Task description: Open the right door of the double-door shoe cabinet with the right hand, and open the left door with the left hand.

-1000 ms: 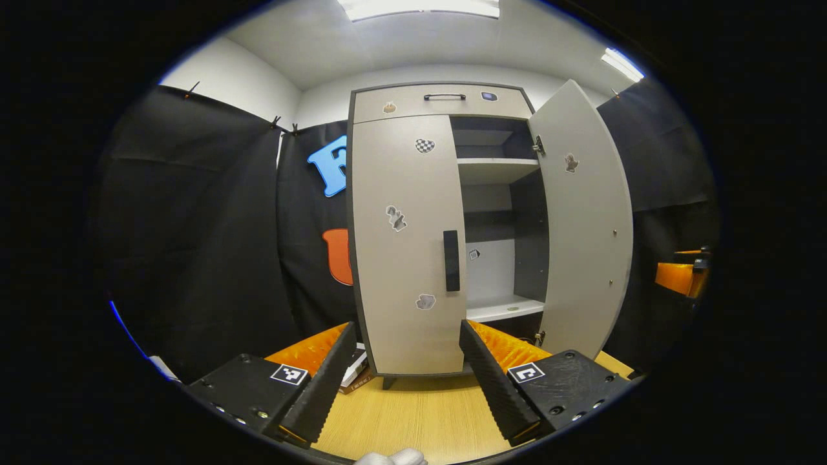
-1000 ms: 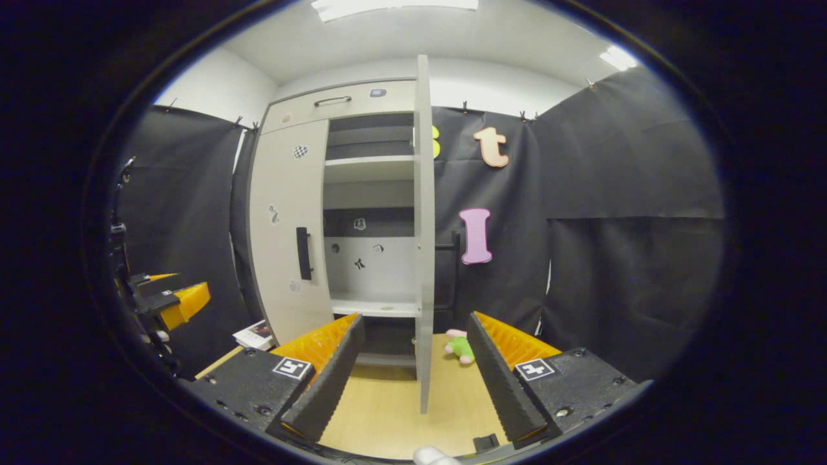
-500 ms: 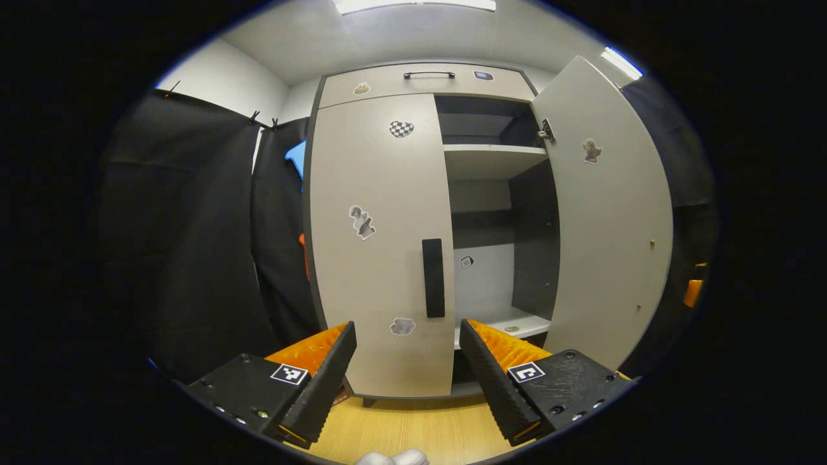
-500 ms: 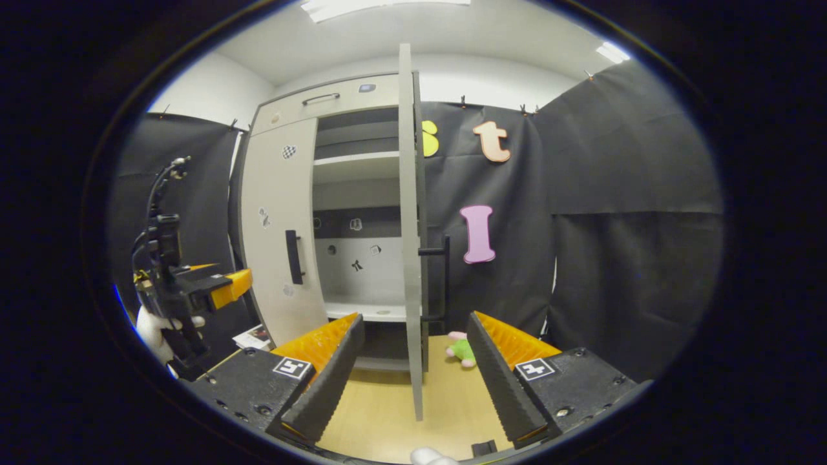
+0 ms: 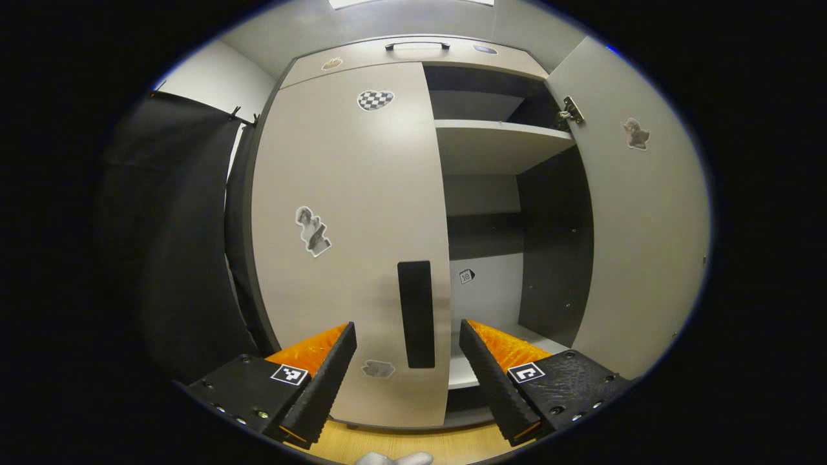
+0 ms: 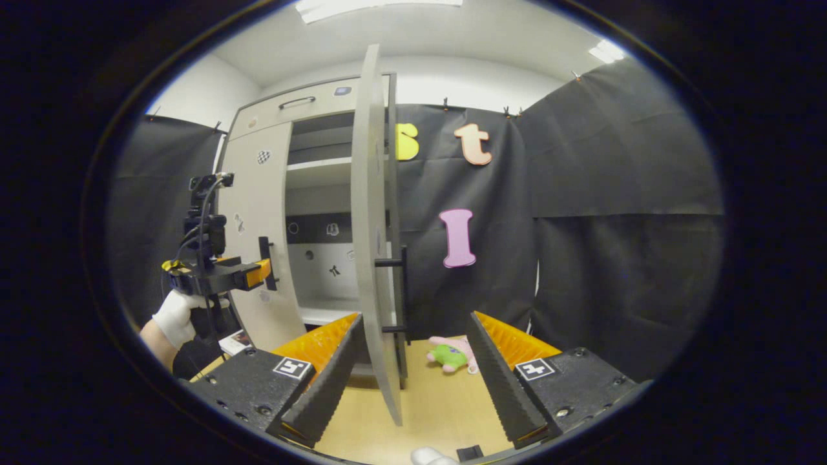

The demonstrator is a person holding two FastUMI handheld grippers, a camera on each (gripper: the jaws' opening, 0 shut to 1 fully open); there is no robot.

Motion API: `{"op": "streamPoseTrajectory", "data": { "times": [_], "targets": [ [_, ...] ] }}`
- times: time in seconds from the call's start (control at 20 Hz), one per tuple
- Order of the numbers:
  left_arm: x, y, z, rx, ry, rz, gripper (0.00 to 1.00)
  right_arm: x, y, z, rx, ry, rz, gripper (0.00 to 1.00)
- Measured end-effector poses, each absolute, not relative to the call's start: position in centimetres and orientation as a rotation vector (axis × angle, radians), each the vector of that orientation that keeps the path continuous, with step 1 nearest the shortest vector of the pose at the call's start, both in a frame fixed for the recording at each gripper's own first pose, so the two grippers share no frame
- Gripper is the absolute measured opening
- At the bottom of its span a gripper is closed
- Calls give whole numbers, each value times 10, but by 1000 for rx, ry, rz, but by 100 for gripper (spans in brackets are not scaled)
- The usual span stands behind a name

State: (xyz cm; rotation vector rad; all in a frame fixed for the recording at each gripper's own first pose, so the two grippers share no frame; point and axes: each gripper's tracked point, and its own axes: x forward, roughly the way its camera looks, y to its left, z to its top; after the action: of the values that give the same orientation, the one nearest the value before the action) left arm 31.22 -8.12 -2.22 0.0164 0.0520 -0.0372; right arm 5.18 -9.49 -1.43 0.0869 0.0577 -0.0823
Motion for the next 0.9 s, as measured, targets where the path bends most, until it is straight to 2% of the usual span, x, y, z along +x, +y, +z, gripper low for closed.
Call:
{"op": "streamPoseTrajectory", "data": {
  "times": [0.3, 0.4, 0.45, 0.6, 0.65, 0.7, 0.9],
  "targets": [
    [351, -80, -35, 7, 73, -26, 96, 55, -114, -21, 76, 77, -127, 100],
    [360, -83, -38, 5, 76, -38, 93, 58, -115, -22, 76, 82, -128, 100],
    [362, -84, -41, 0, 88, -45, 79, 59, -115, -21, 74, 82, -129, 100],
    [365, -94, -44, -18, 95, -94, 63, 63, -114, -19, 69, 77, -122, 100],
    [364, -95, -42, -19, 83, -98, 47, 66, -114, -18, 69, 76, -120, 100],
    [363, -96, -45, -17, 92, -106, 39, 67, -112, -19, 69, 76, -115, 100],
    [363, -93, -42, -13, 88, -93, 23, 69, -106, -21, 71, 83, -97, 100]
  ]
}}
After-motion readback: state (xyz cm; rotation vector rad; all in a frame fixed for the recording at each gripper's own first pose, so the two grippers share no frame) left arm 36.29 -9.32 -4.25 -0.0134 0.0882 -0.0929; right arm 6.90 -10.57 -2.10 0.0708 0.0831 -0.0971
